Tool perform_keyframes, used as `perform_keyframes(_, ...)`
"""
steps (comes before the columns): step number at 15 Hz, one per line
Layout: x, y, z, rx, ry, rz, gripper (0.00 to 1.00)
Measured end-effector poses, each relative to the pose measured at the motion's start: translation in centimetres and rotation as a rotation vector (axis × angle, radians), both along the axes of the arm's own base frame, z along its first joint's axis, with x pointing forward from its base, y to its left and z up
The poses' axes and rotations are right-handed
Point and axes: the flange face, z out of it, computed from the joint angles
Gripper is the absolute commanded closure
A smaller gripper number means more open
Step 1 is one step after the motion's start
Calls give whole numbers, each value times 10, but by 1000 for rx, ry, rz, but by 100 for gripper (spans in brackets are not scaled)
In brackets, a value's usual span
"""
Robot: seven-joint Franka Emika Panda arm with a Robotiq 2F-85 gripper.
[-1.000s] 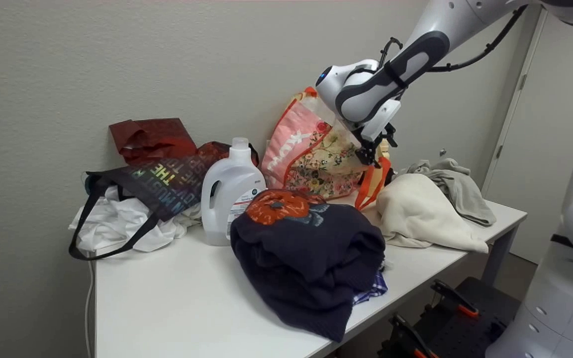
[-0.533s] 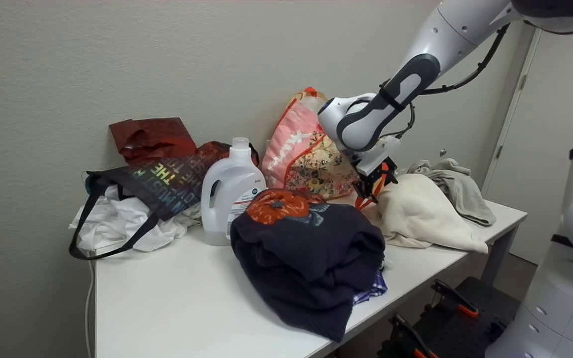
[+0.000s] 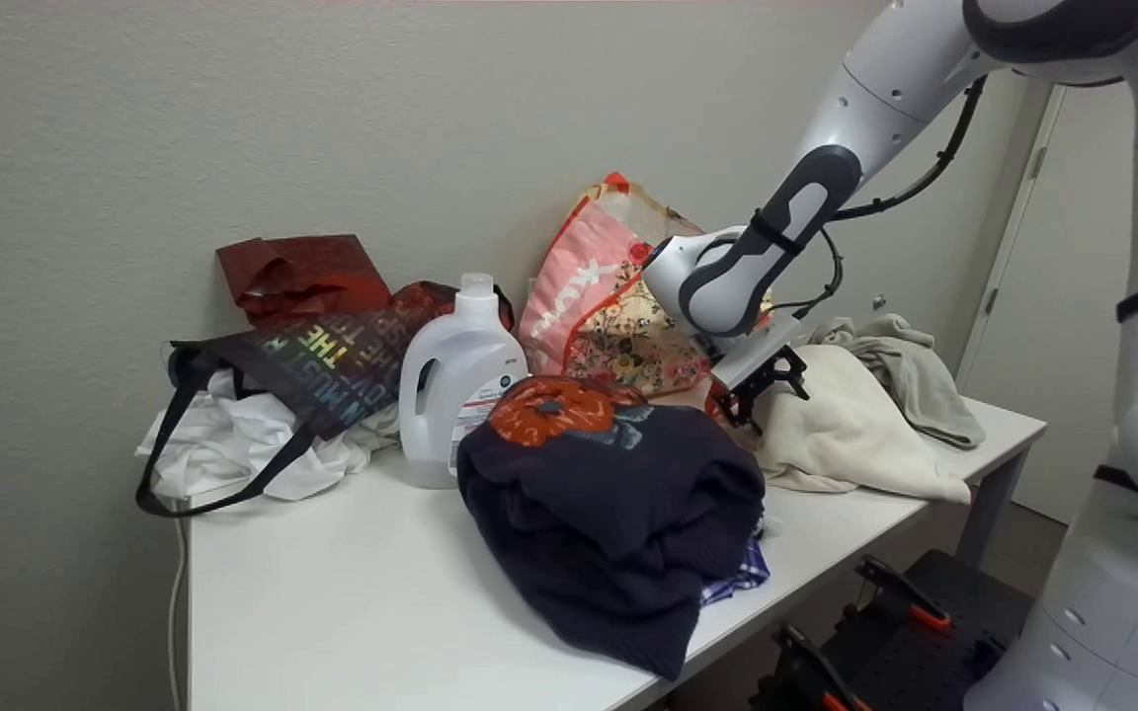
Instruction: Put the beige shirt in the bag
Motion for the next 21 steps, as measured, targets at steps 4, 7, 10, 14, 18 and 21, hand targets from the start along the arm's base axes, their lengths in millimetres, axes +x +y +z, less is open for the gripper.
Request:
perform_keyframes(4, -9, -9, -29, -47, 20, -57, 32)
perform_keyframes(7, -10, -12, -38, -79, 19, -73, 57)
perform_keyframes(10, -10, -11, -39, -97, 17, -65, 78)
perform_keyframes(14, -9, -10, -38, -102, 18, -53, 90)
perform_keyframes(18, -5, -6, -23, -107, -6, -40, 91)
perform_keyframes(21, -1, -3, 23, -123, -51, -42, 93)
